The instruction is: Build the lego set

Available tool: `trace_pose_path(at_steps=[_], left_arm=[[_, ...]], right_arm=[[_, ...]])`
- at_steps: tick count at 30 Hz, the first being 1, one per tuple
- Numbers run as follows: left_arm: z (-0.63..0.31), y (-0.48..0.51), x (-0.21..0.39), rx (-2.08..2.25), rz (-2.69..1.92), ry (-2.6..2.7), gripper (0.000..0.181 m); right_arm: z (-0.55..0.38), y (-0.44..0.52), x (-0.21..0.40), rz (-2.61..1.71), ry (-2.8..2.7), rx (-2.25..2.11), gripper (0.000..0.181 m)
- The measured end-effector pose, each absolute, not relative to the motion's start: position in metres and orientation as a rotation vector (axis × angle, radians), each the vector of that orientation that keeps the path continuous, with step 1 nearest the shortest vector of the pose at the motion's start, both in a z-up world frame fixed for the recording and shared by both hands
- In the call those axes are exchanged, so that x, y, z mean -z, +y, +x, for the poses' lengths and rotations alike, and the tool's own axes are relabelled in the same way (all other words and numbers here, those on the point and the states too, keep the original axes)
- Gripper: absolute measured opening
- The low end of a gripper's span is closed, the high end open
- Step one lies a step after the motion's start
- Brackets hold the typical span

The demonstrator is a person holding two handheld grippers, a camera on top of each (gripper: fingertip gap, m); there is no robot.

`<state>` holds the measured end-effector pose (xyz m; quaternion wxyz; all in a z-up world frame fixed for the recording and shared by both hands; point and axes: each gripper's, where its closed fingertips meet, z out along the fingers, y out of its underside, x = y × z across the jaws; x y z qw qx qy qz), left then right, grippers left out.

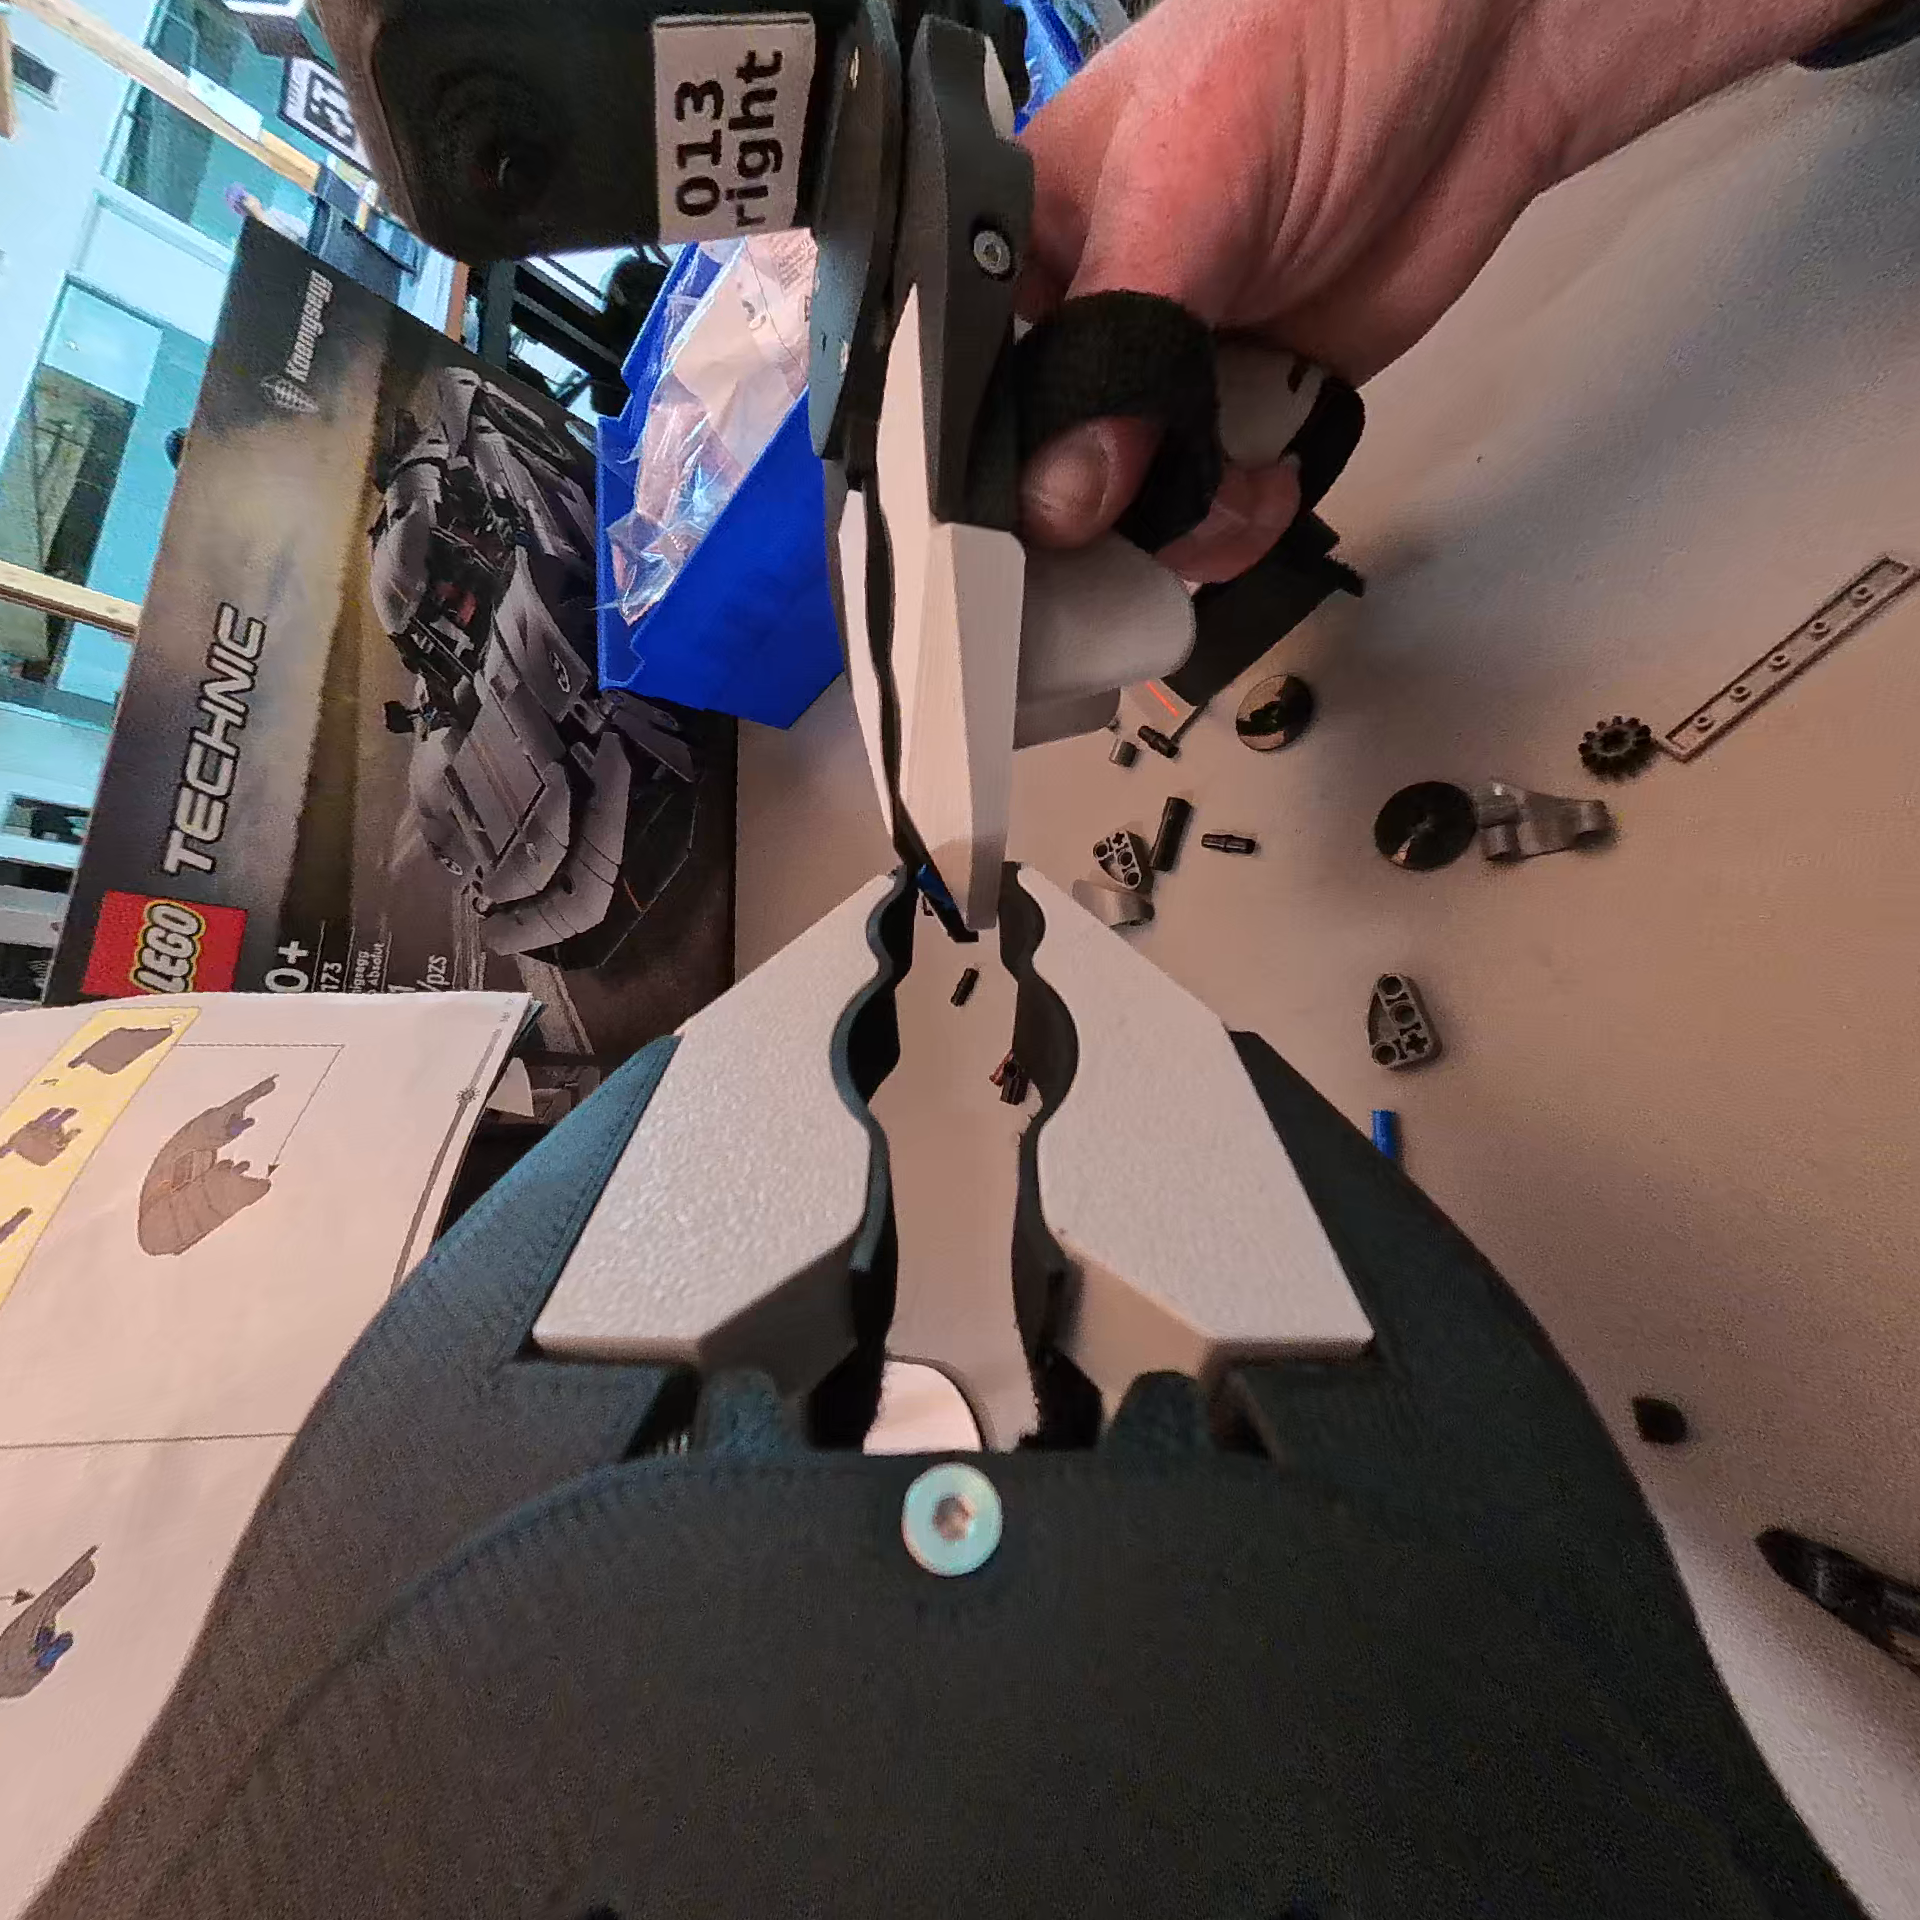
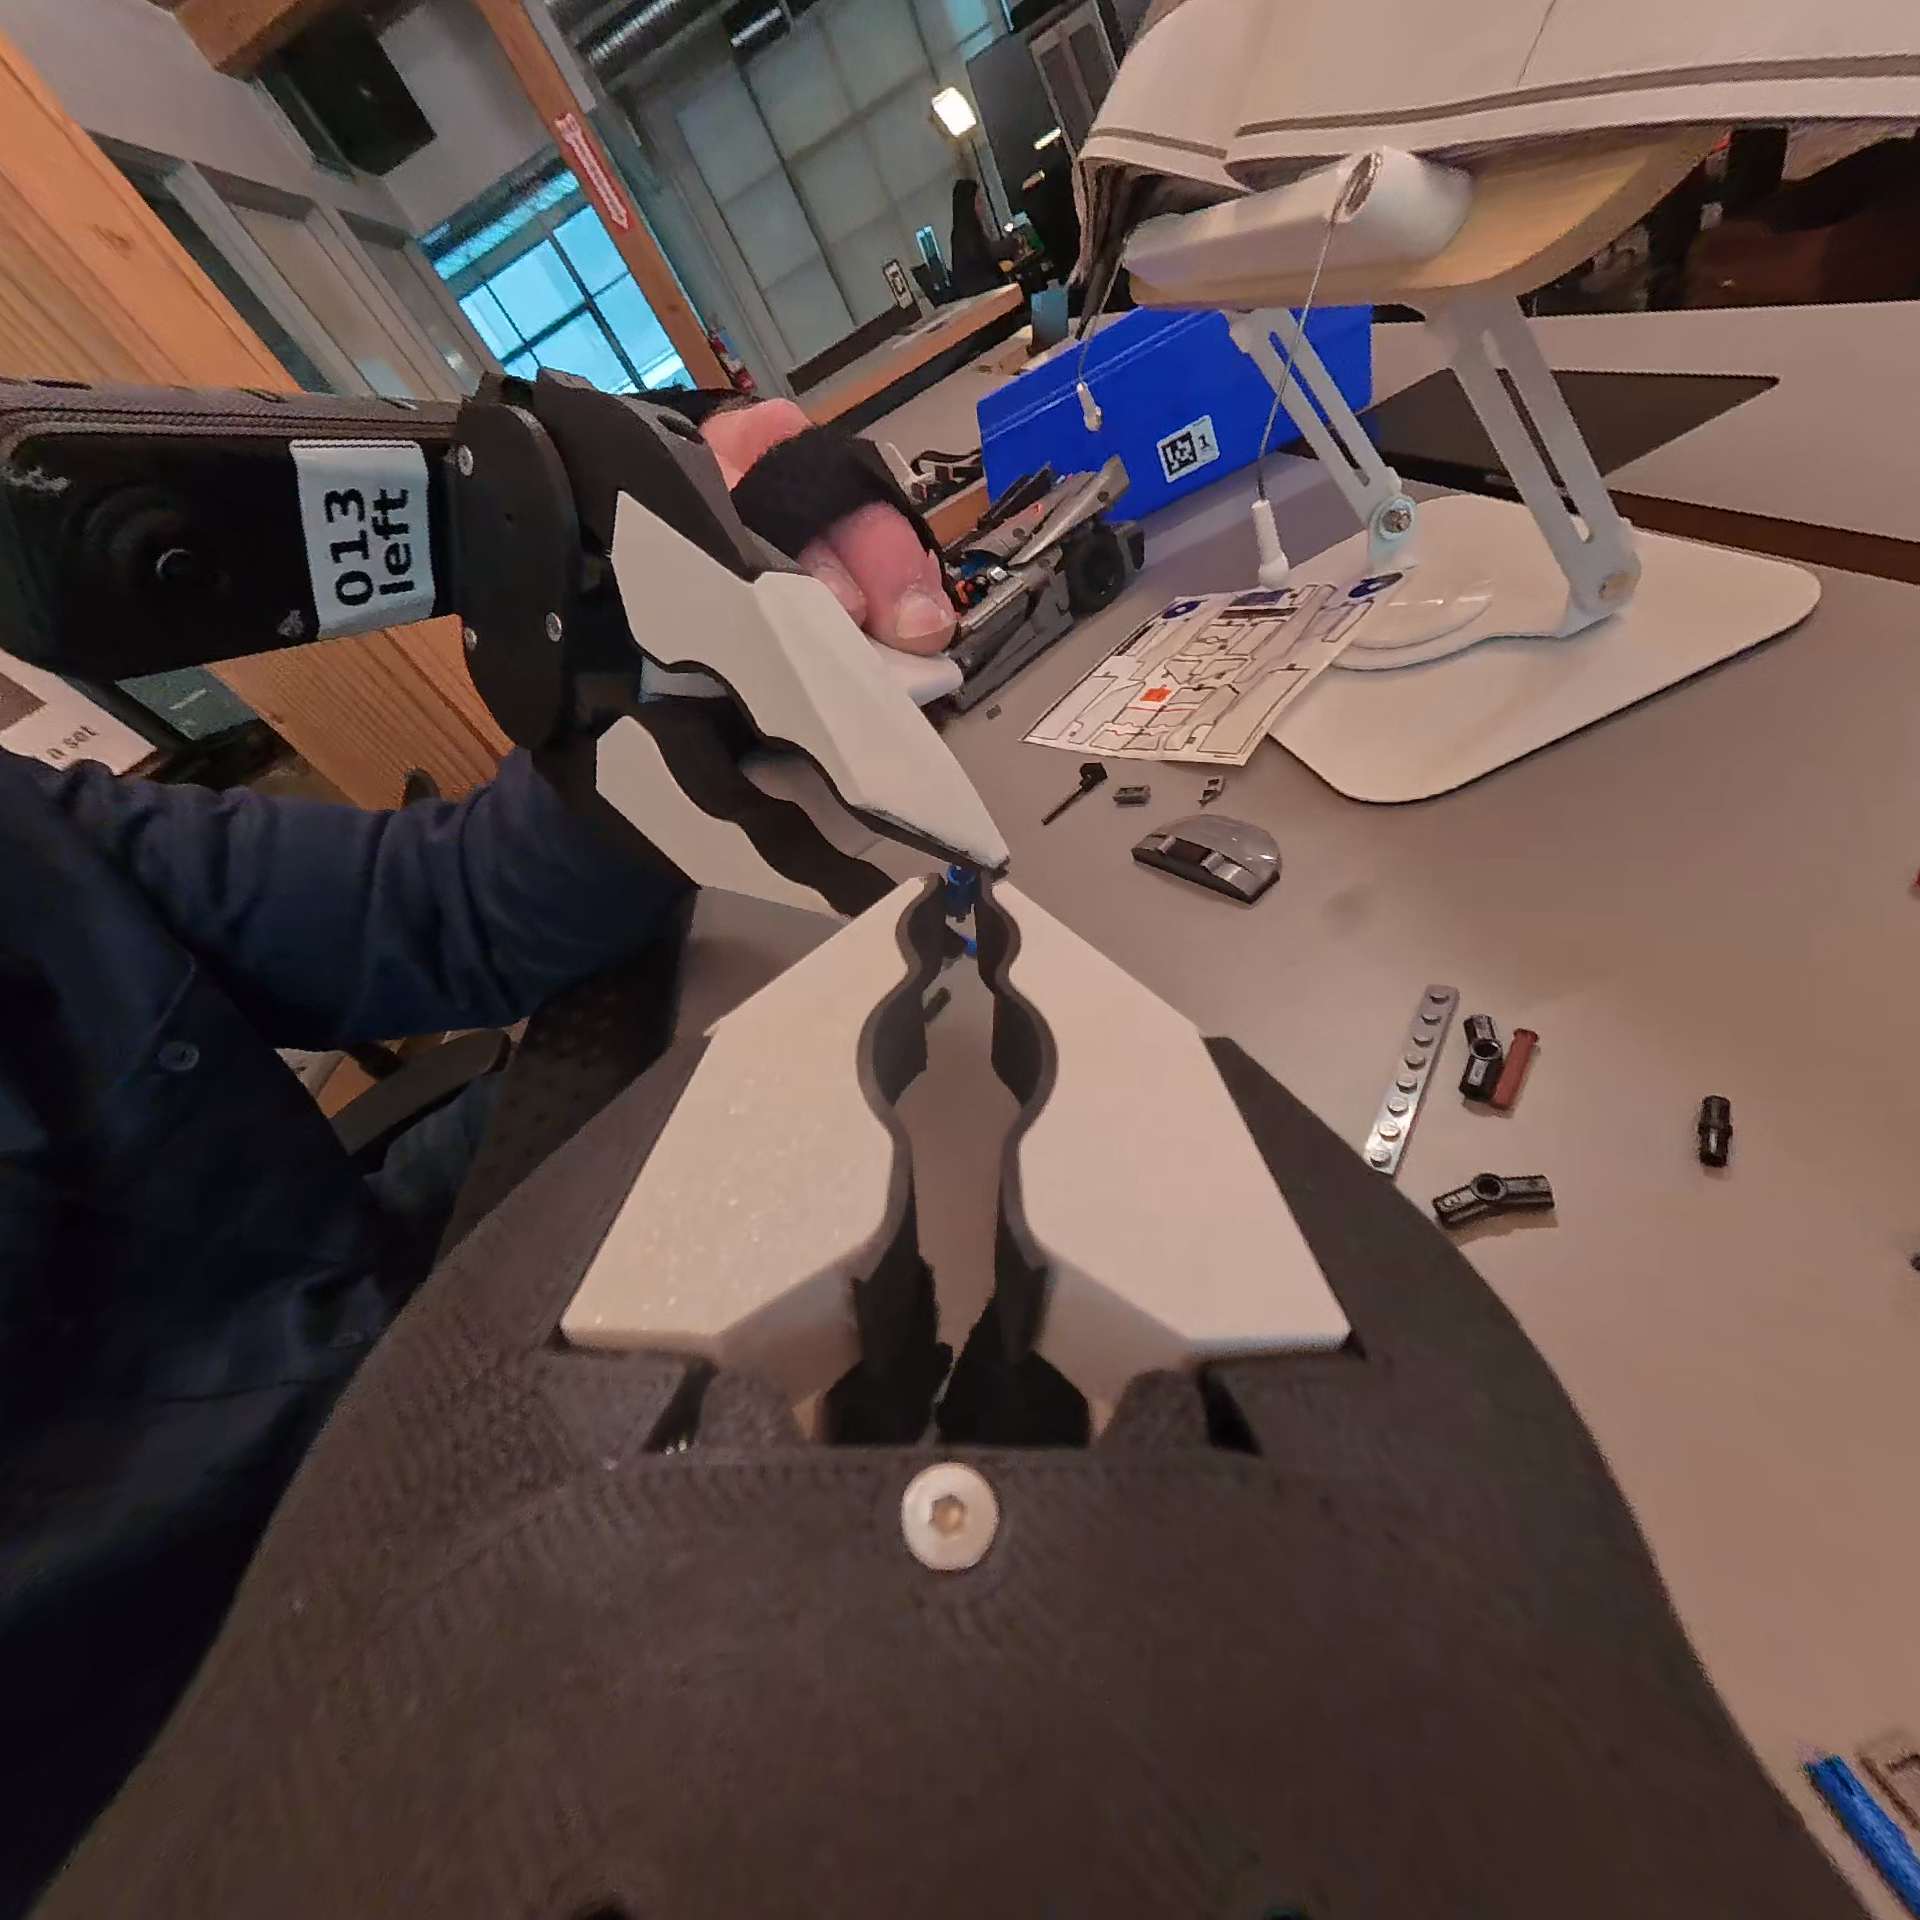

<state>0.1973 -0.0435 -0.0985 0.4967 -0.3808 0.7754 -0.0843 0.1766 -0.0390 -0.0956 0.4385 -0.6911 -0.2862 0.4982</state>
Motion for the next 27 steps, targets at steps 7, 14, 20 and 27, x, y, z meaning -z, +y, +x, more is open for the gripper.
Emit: trace_pose_path(at_steps=[7, 14, 20, 27], left_arm=[[0.198, -0.041, 0.095, 0.177, -0.916, 1.859, 0.011], [0.196, -0.037, 0.094, 0.154, -0.925, 1.841, 0.007], [0.197, -0.037, 0.093, 0.159, -0.924, 1.832, 0.007], [0.2, -0.034, 0.089, 0.14, -0.921, 1.792, 0.006]], right_arm=[[0.179, -0.037, 0.092, -1.703, -0.674, -1.276, 0.004], [0.184, -0.035, 0.087, -1.683, -0.628, -1.292, 0.002], [0.186, -0.035, 0.088, -1.691, -0.627, -1.276, 0.002], [0.187, -0.033, 0.083, -1.659, -0.568, -1.337, 0.002]])
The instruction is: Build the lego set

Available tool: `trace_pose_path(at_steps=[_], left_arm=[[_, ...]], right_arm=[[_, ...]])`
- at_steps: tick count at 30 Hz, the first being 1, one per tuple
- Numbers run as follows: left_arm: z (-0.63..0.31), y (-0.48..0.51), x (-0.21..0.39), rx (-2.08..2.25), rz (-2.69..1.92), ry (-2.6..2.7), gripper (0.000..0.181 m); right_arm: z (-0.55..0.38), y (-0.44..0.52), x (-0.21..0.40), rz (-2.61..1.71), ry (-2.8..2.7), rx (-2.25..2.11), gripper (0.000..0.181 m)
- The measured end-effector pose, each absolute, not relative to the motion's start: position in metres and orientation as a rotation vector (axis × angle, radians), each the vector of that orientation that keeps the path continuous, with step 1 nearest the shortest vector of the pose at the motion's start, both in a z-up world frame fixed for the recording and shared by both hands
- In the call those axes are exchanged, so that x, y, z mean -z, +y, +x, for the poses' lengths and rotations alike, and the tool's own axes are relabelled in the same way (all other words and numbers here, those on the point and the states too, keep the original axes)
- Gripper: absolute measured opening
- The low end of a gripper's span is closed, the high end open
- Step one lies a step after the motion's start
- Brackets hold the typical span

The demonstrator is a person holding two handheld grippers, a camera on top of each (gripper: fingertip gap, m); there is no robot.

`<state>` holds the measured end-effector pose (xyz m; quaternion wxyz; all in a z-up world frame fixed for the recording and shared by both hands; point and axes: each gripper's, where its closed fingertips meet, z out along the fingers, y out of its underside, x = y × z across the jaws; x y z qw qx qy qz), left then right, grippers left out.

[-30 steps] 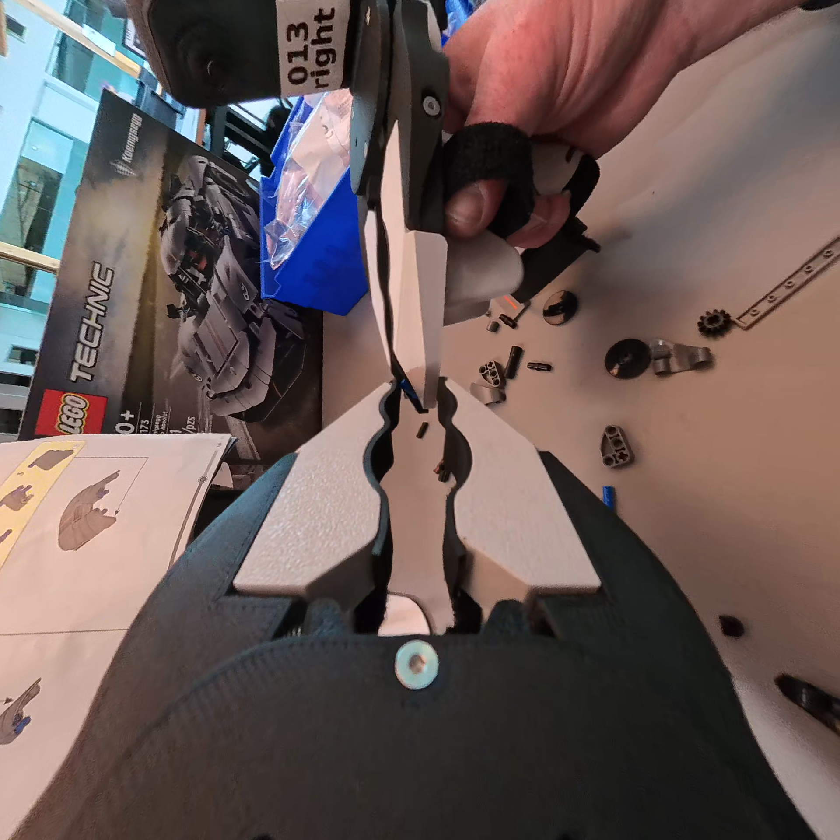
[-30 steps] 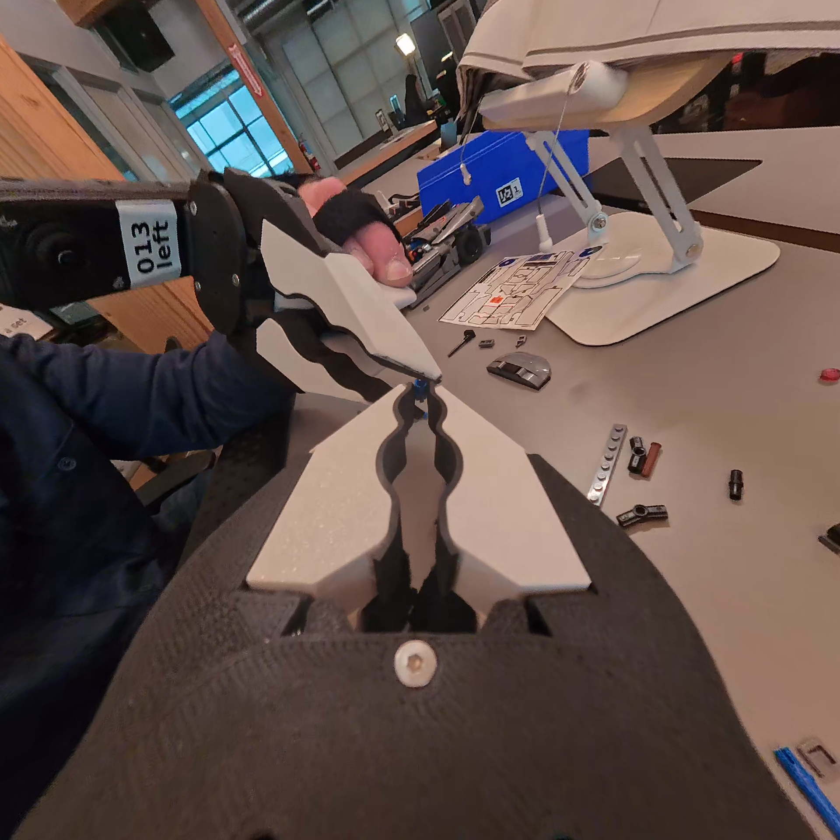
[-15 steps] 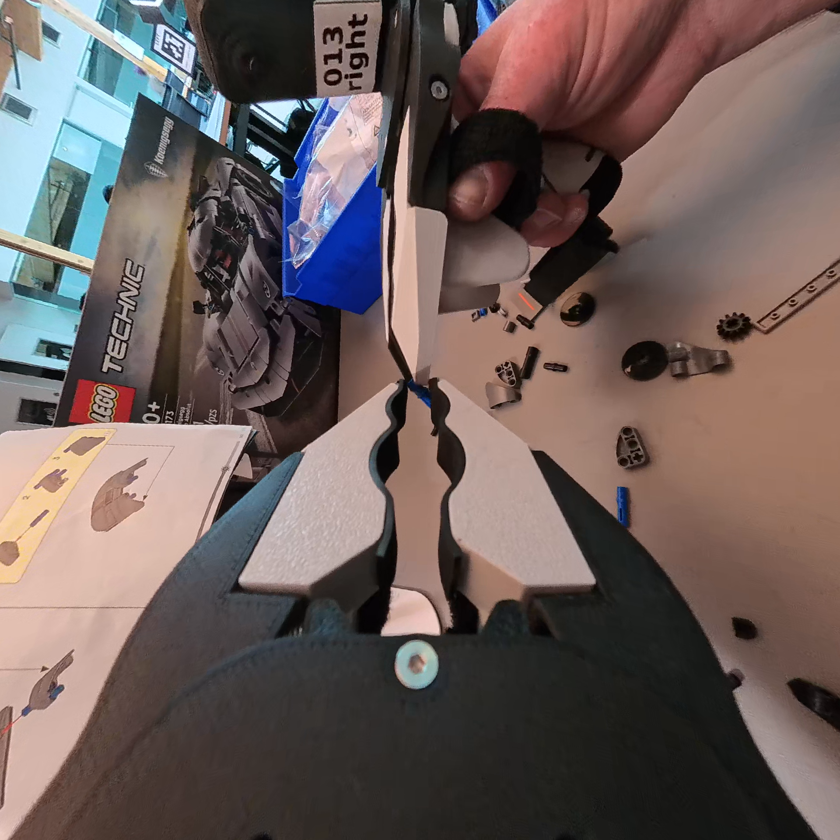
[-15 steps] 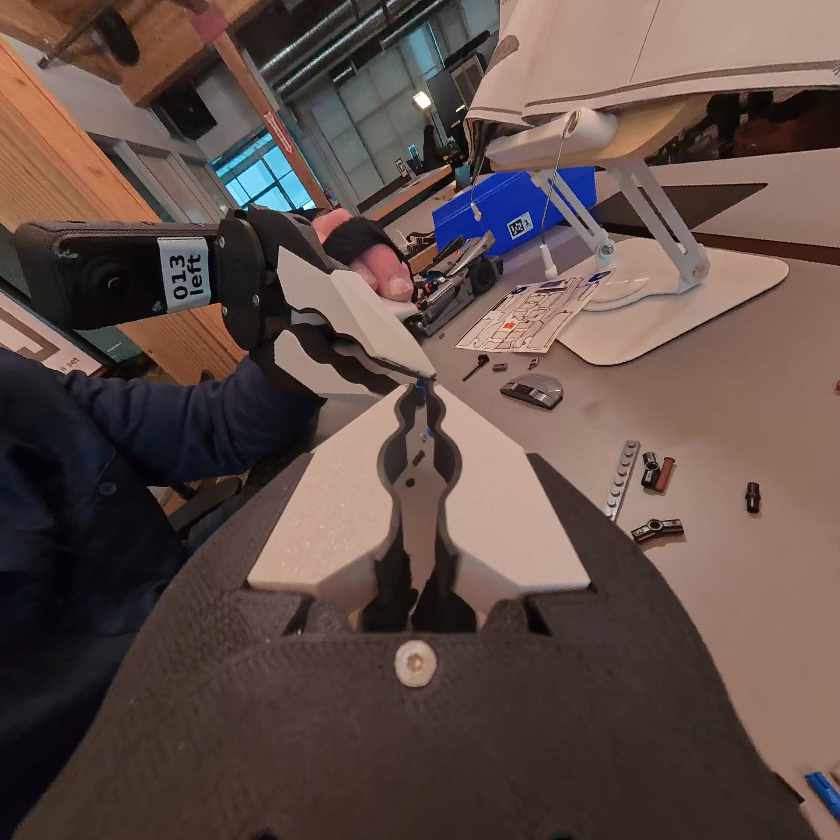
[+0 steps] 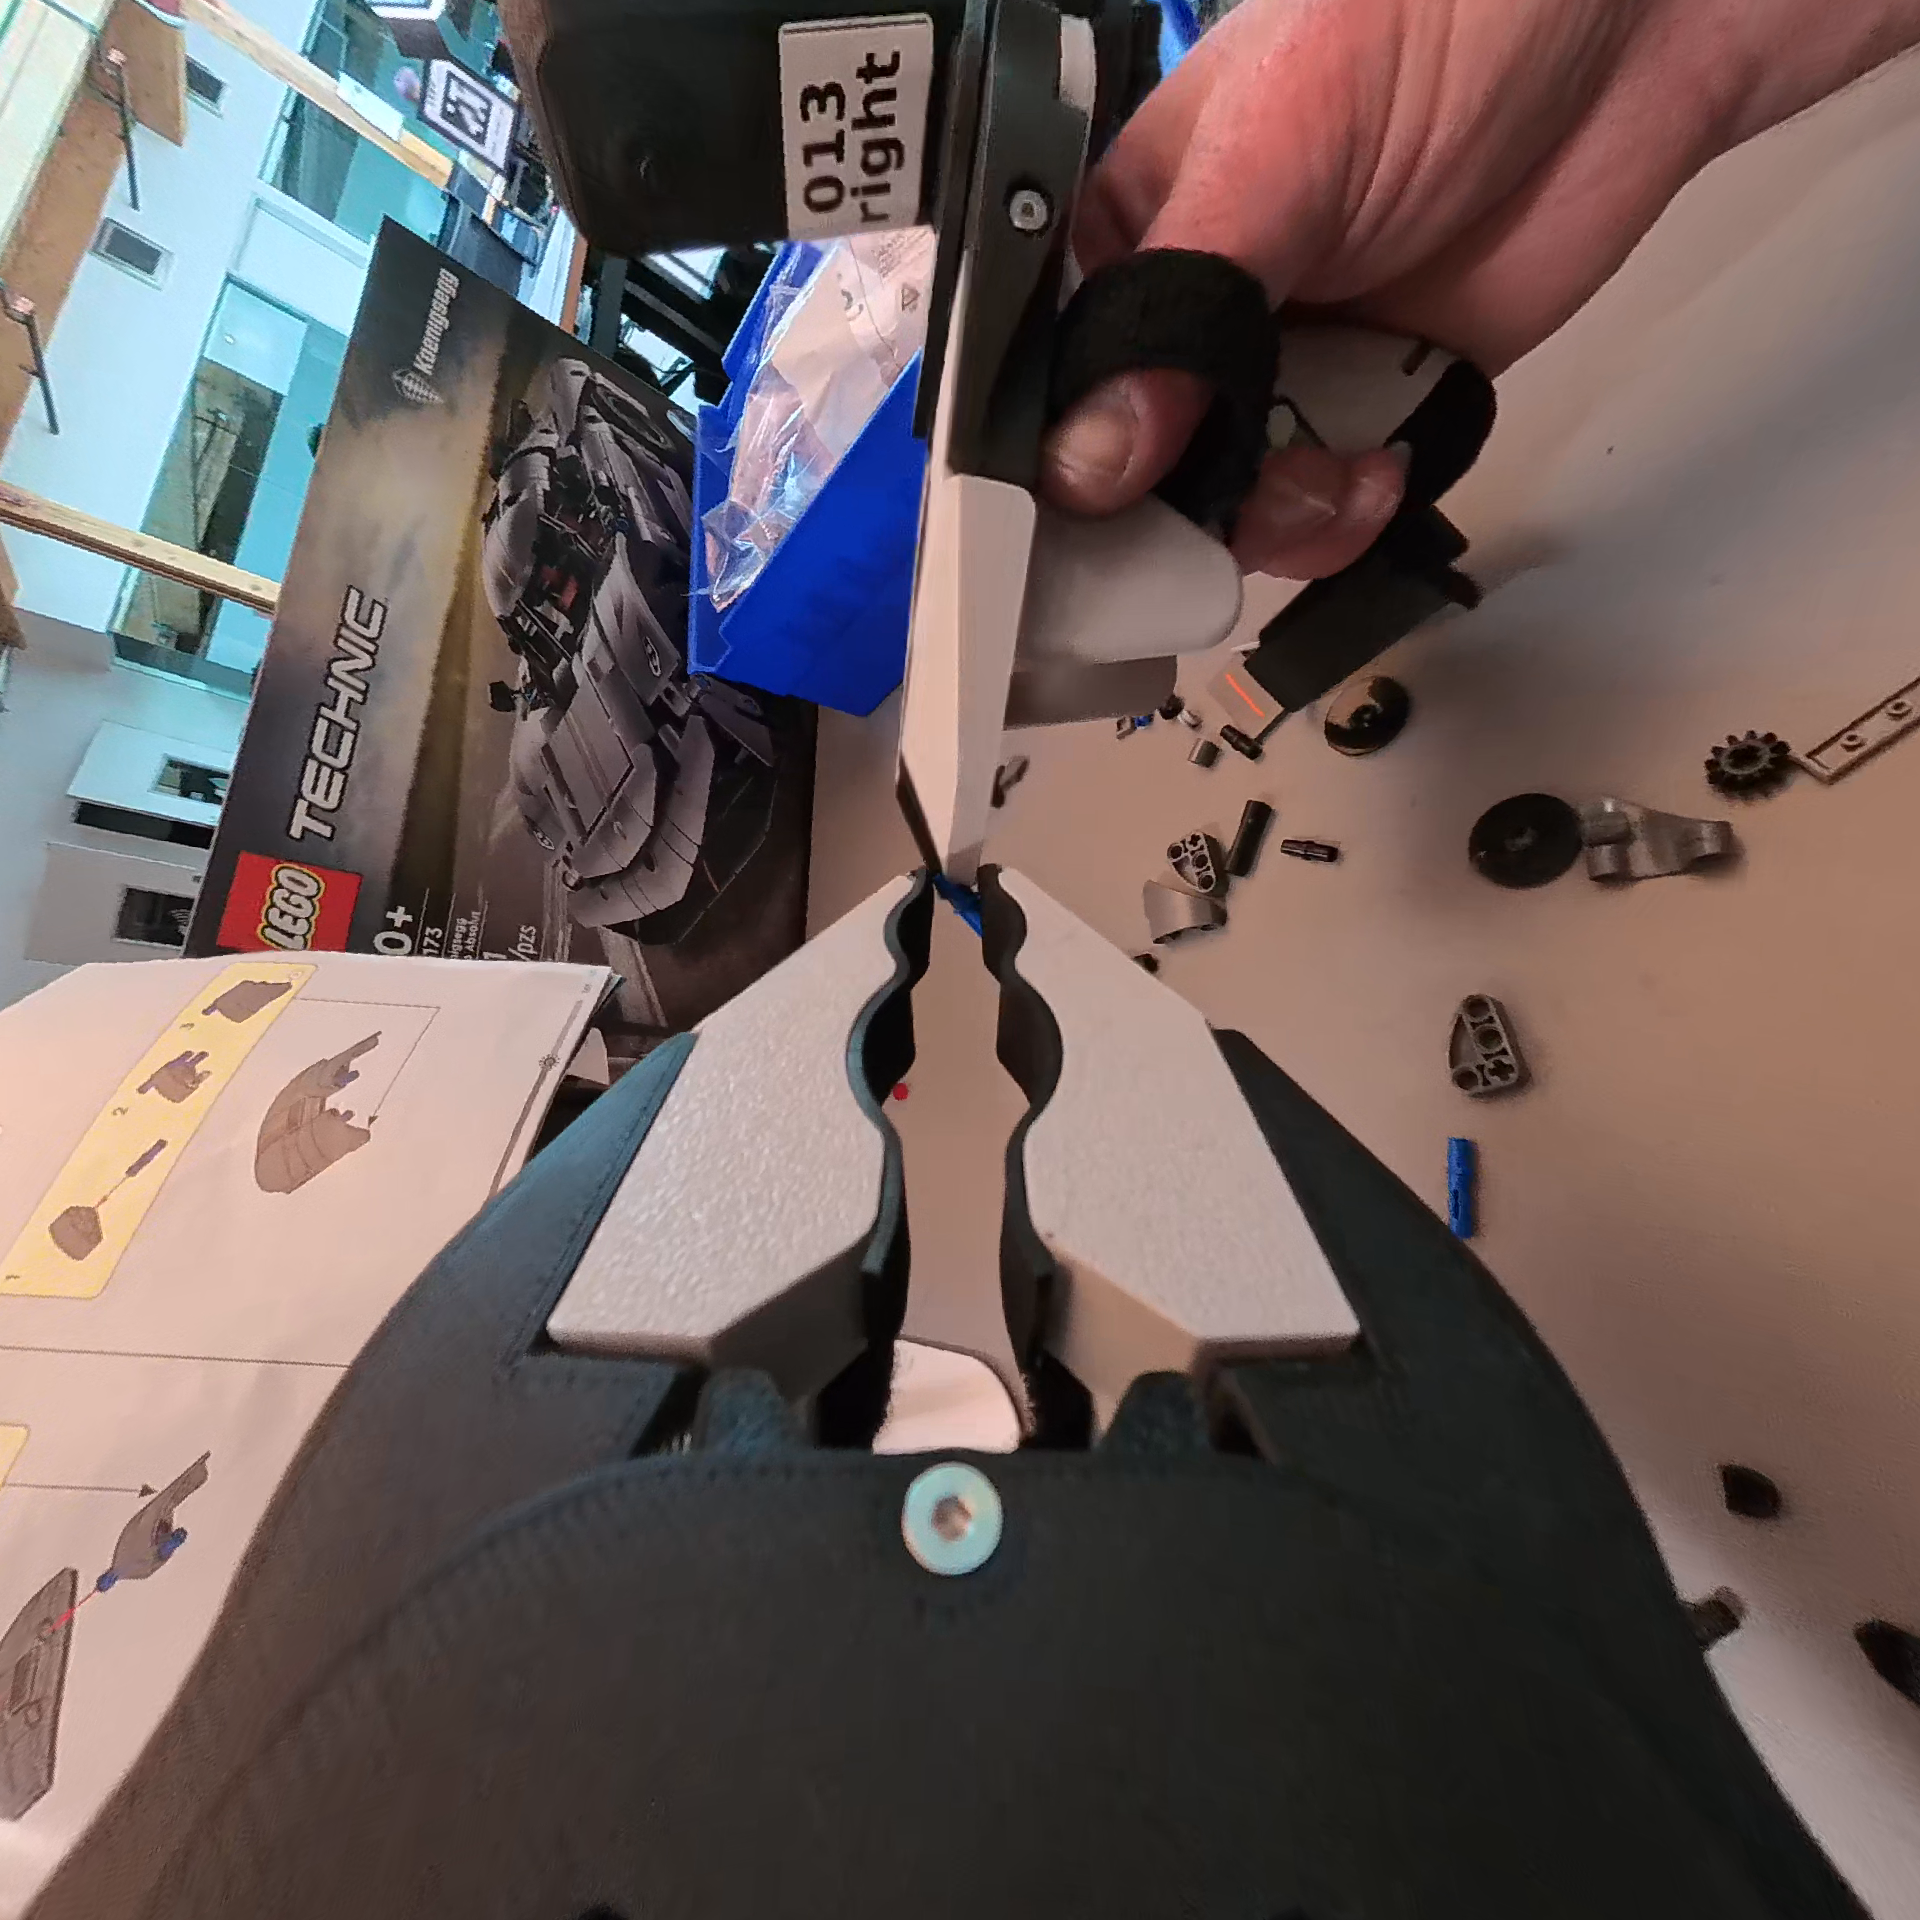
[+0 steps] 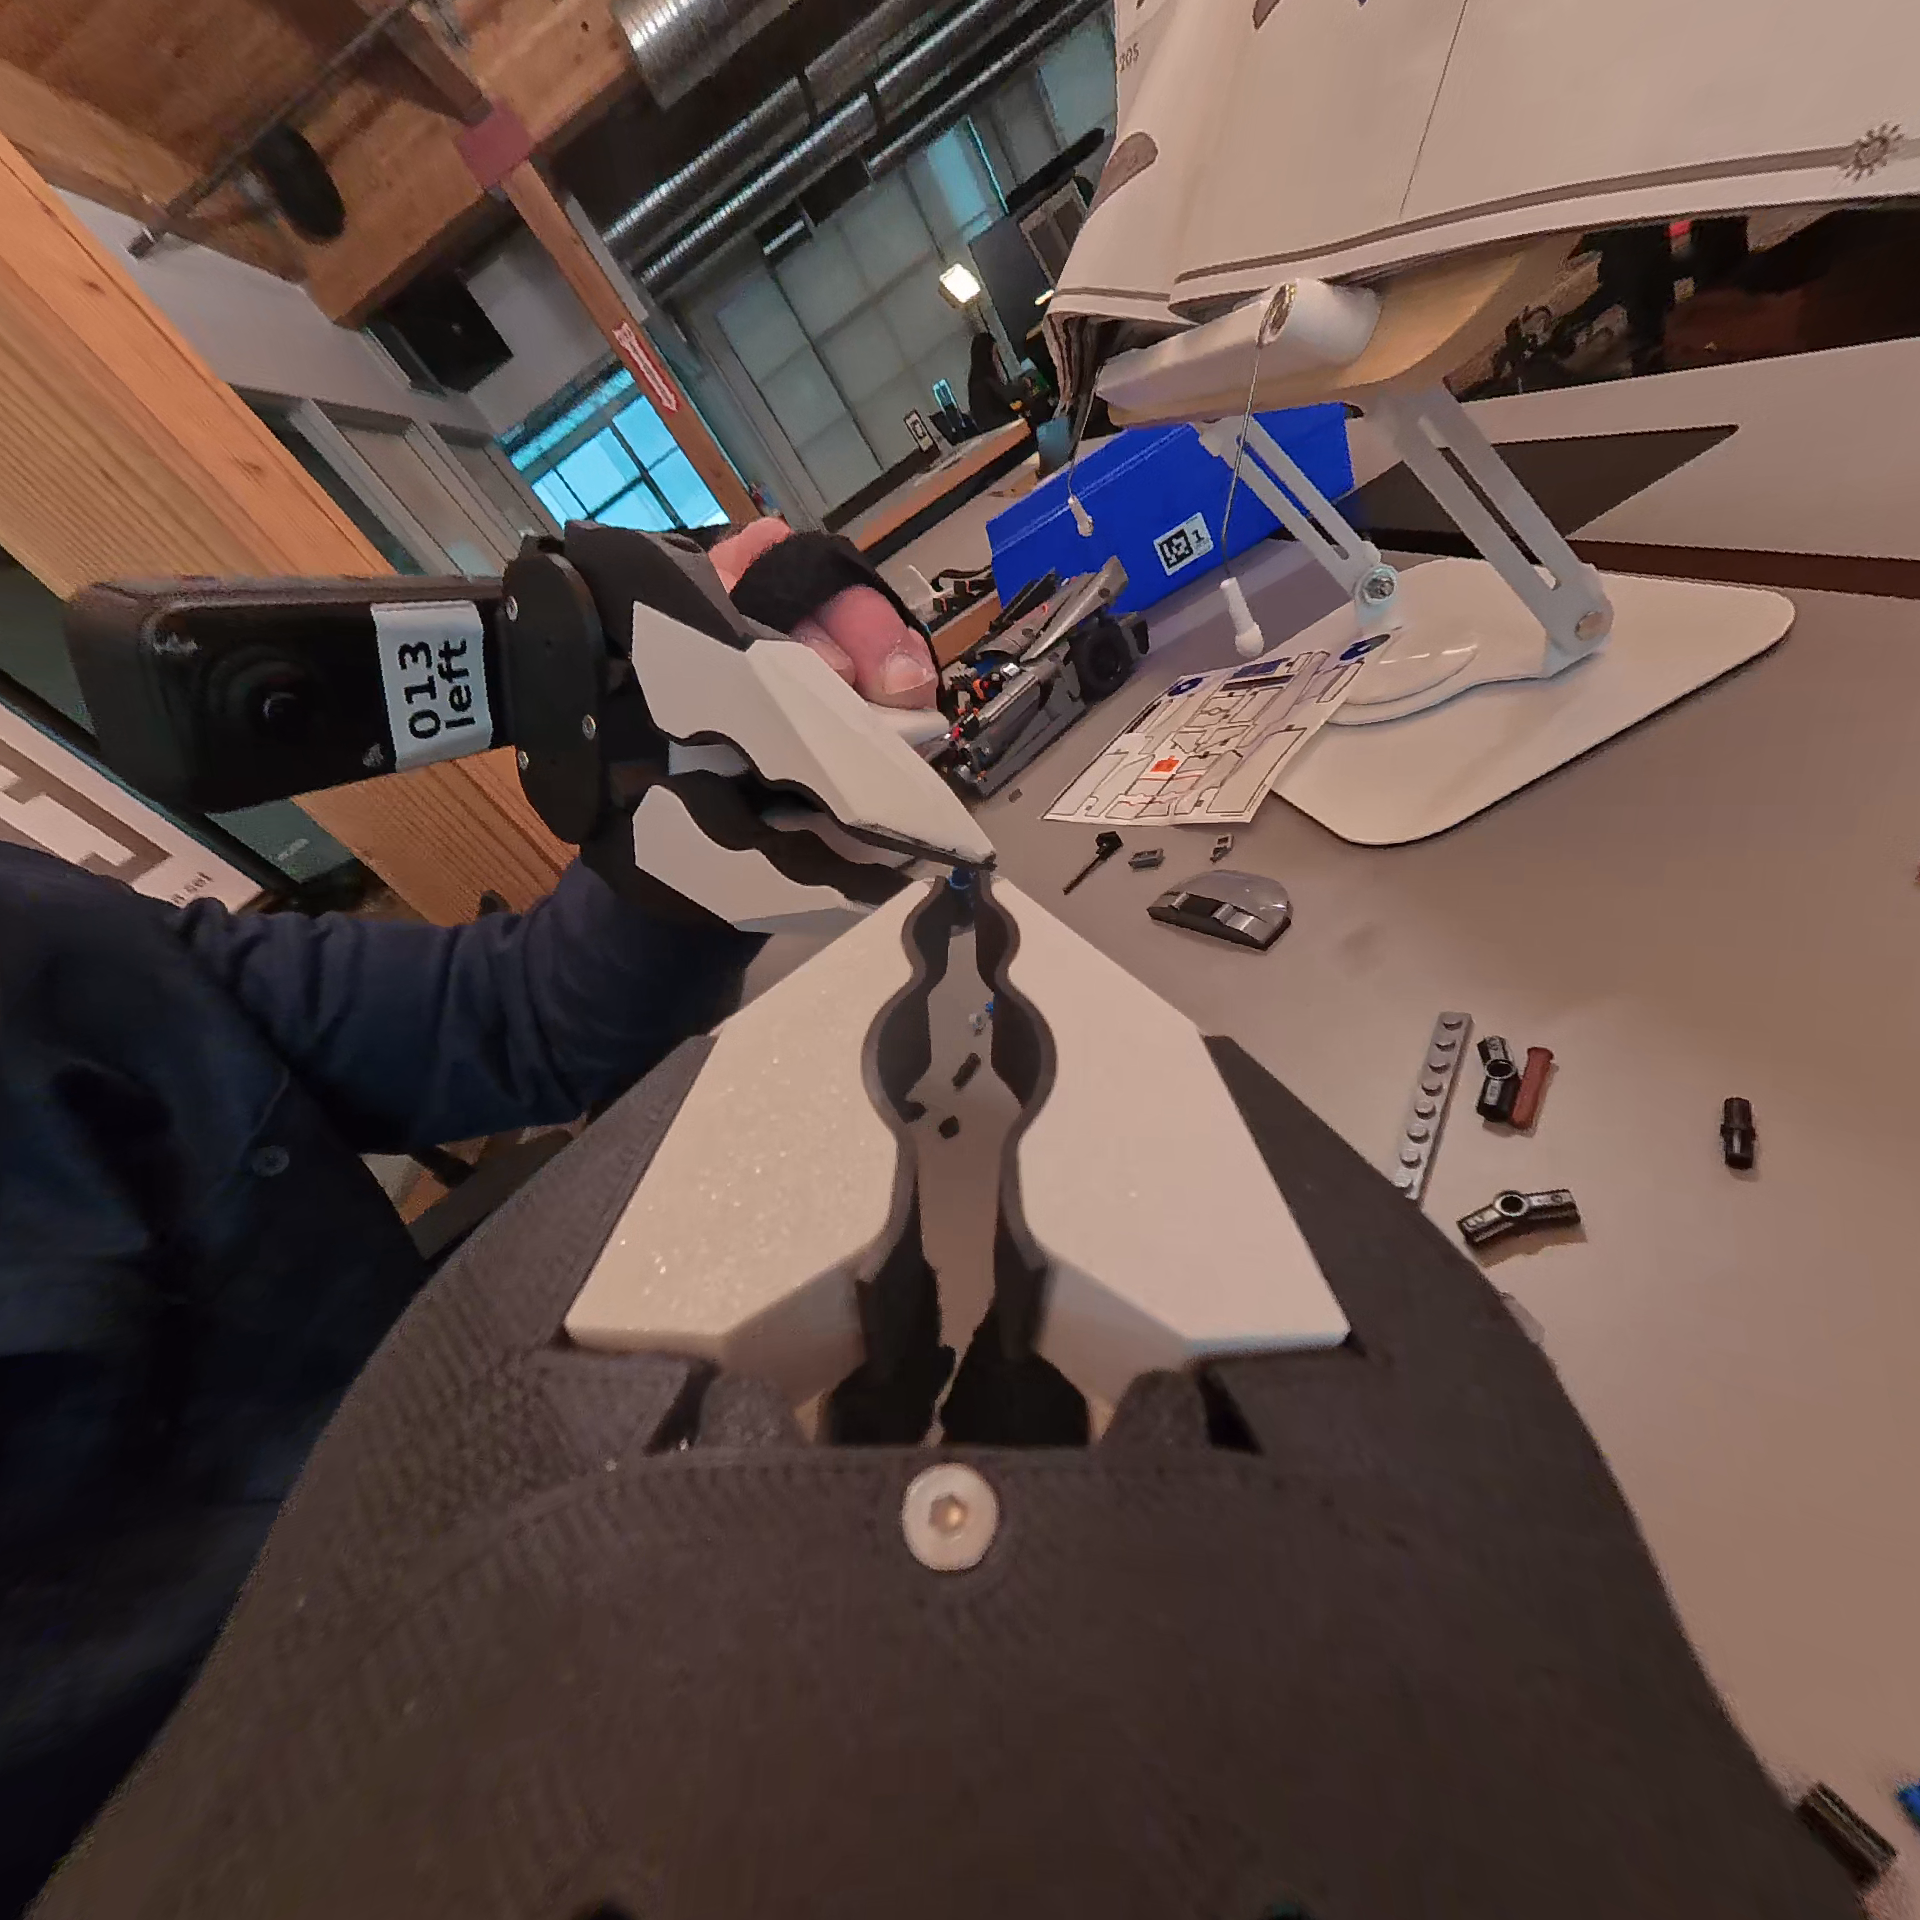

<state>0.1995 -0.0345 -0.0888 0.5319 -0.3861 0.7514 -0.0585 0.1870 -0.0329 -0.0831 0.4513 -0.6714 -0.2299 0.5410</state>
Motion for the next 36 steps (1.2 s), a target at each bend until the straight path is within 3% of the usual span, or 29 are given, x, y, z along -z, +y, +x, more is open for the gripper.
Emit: trace_pose_path(at_steps=[16, 26, 36], left_arm=[[0.173, -0.02, 0.097, 0.146, -1.082, 1.808, 0.015], [0.147, -0.049, 0.158, 0.455, -1.279, 1.885, 0.012], [0.154, -0.066, 0.194, 0.457, -1.277, 2.022, 0.008]], right_arm=[[0.184, -0.036, 0.106, -1.801, -0.707, -1.115, 0.002], [0.16, -0.062, 0.164, -2.003, -1.1, -0.857, 0.002], [0.152, -0.075, 0.194, -2.059, -1.289, -0.771, 0.003]])
